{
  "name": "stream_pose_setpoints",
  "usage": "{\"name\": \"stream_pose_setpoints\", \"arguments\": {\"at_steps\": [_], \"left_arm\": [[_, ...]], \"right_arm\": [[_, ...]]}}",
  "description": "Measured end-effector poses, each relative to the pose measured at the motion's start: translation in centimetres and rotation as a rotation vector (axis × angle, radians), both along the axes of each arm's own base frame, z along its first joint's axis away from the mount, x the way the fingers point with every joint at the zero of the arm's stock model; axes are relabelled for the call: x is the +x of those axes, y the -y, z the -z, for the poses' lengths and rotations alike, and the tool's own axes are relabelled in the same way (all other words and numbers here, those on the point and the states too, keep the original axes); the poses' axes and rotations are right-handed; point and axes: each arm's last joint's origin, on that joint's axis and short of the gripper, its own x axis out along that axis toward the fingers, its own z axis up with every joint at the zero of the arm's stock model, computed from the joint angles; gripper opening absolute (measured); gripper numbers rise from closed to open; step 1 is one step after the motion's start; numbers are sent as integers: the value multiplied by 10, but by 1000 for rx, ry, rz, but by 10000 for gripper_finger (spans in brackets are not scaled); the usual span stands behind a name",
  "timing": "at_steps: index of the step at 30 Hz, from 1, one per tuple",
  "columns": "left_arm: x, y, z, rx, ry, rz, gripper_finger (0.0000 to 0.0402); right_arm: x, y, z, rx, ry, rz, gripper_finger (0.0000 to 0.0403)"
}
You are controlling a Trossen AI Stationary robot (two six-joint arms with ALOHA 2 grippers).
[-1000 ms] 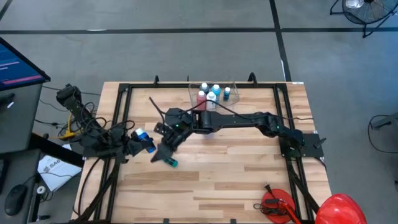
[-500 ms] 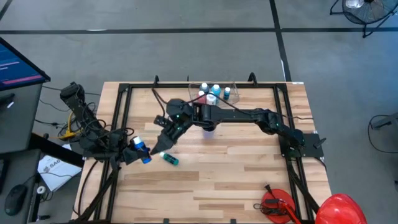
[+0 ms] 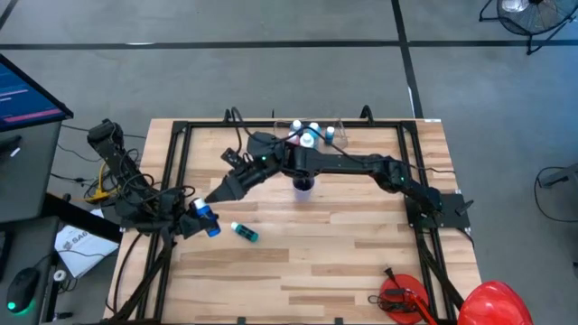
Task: Pick & Place Paint Supplies
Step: Put the blue paint bottle into the transparent bin
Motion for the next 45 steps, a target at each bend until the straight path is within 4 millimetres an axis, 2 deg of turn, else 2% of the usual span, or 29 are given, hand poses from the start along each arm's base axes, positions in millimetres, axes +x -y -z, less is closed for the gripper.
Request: {"name": "stream_pose_setpoints", "arguments": {"at_steps": [11, 28, 36, 41, 45], "left_arm": [[0, -1, 0, 1, -9, -28, 110], [3, -5, 1, -6, -17, -83, 110], [3, -4, 1, -8, -15, -77, 111], [3, -4, 1, -9, -15, -77, 111], [3, -5, 0, -9, -15, -78, 111]], "right_arm": [[1, -2, 5, -56, -24, 117, 189], [2, -10, 7, -129, -17, 194, 219], [3, -12, 6, -121, -5, 217, 215], [6, -16, 12, -126, -22, 221, 210], [6, -16, 8, -122, 20, 243, 205]]}}
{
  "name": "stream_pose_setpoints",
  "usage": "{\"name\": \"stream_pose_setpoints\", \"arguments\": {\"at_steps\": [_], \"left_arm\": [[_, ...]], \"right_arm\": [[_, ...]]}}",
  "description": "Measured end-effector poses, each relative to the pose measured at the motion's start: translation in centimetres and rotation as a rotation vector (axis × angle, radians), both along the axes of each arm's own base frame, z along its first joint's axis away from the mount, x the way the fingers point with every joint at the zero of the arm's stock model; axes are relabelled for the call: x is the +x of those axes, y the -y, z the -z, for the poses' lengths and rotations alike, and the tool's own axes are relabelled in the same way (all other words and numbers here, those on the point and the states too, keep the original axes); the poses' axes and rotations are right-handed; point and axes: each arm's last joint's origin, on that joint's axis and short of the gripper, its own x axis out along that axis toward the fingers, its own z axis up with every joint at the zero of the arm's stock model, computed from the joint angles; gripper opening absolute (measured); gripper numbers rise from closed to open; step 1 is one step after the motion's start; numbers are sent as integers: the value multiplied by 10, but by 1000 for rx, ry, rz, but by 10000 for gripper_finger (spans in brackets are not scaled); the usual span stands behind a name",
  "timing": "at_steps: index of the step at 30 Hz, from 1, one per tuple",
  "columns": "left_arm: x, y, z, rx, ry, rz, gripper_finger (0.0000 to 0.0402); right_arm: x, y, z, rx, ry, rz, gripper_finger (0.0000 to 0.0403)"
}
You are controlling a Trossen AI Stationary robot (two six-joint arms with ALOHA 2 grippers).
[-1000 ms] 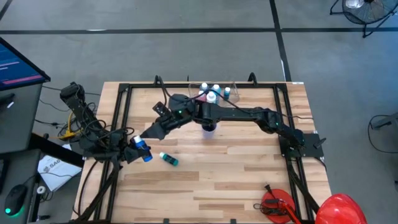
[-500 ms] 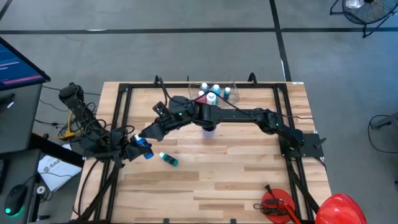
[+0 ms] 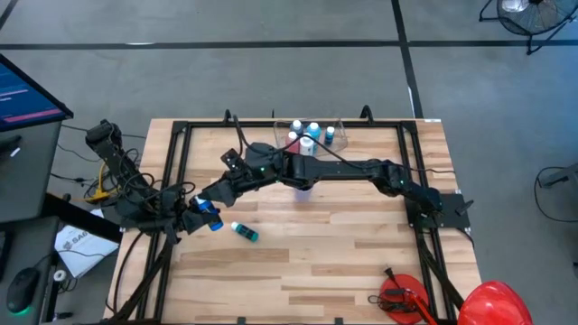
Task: Pick & Place Paint Supplies
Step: Put the blue paint bottle into the transparent bin
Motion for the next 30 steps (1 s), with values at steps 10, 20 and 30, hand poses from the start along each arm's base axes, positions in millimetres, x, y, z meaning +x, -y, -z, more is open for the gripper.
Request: {"name": "stream_pose_setpoints", "arguments": {"at_steps": [10, 20, 30], "left_arm": [[1, -1, 0, -1, -2, -13, 111], [9, -9, -1, -8, 15, -59, 111], [12, -13, -2, -27, 30, -66, 111]], "right_arm": [[0, -3, 0, -9, 5, 6, 201], [0, 3, 0, -11, 6, 19, 202], [0, 3, 4, -14, -34, 22, 176]]}}
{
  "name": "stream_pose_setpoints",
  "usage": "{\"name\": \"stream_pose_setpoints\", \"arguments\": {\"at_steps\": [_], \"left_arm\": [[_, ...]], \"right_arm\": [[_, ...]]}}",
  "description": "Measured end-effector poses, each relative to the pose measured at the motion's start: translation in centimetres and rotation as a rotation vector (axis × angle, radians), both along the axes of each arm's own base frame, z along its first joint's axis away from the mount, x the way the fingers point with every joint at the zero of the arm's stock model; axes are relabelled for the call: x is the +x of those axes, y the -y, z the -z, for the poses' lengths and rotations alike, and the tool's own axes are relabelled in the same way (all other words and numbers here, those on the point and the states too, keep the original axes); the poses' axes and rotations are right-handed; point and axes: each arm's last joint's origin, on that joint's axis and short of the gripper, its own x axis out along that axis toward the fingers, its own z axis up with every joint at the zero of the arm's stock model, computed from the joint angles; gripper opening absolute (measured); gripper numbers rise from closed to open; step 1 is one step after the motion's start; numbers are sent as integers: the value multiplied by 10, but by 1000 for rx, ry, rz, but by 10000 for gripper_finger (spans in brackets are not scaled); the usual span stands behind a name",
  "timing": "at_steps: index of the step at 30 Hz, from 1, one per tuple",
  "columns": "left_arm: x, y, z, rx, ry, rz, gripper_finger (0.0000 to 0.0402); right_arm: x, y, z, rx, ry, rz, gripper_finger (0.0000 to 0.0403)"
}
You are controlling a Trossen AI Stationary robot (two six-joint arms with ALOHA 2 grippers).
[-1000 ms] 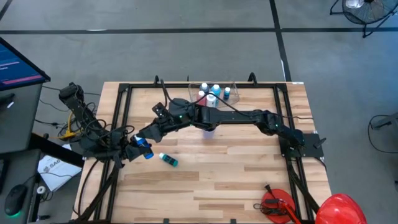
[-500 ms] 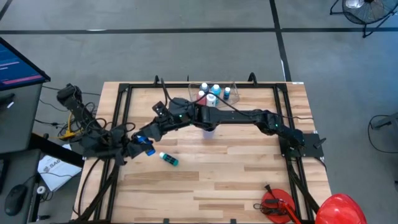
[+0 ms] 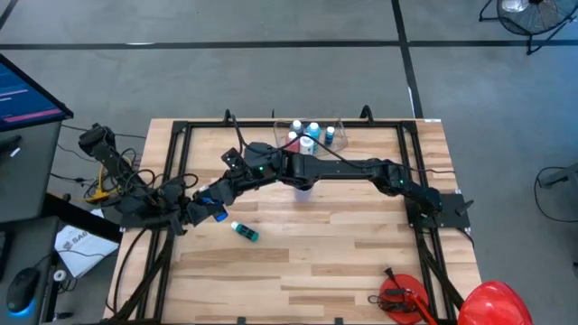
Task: Pick & Place Paint Supplies
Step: Put the blue paint bottle into the transparent bin
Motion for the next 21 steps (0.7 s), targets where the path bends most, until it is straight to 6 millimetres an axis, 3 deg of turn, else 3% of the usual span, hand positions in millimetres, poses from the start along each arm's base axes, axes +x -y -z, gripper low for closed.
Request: {"name": "stream_pose_setpoints", "arguments": {"at_steps": [8, 21], "left_arm": [[0, 0, 0, 0, 1, 5, 111], [1, -1, 0, -21, -2, -9, 111]], "right_arm": [[0, 0, 0, 0, 0, 0, 147], [0, 0, 0, 12, -2, 3, 140]]}}
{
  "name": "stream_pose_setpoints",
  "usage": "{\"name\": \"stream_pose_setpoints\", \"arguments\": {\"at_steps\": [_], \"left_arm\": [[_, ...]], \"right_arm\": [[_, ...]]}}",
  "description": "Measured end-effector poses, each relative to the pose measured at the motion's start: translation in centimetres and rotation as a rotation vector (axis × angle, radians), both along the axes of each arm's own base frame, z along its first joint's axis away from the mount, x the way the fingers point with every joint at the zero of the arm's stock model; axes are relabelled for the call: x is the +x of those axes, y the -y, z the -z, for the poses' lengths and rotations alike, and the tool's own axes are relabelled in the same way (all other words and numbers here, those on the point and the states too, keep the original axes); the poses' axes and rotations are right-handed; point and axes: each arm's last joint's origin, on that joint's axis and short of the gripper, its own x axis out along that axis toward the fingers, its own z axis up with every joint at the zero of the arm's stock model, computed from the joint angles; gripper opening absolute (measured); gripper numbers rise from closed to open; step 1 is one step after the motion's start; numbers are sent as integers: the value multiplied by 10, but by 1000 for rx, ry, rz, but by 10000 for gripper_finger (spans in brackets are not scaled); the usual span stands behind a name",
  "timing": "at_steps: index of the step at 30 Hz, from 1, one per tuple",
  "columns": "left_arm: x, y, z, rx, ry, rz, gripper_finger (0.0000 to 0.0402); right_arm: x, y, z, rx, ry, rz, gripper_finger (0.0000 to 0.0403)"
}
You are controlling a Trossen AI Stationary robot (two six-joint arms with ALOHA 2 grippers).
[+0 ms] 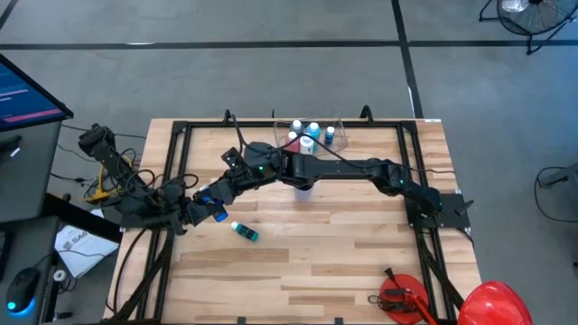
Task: Pick & Place Paint Supplies
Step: Put the blue paint bottle into the transparent bin
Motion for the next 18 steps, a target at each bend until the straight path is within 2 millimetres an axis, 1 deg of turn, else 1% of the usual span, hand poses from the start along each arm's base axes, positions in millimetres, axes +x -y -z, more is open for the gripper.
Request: {"name": "stream_pose_setpoints", "arguments": {"at_steps": [3, 10, 13, 15, 18], "left_arm": [[1, -1, 0, -13, 5, 7, 111], [1, -1, -1, -30, 11, 10, 111], [1, -1, -1, -33, 12, 12, 111], [1, -1, -1, -35, 12, 13, 111], [1, -1, 0, -26, 7, 12, 111]], "right_arm": [[0, 0, -1, -5, 9, -1, 140], [0, 0, -3, -11, 29, -1, 163], [0, 0, -3, -11, 31, -1, 165], [0, 0, -3, -11, 30, -1, 159], [0, -1, -1, -4, 15, -2, 132]]}}
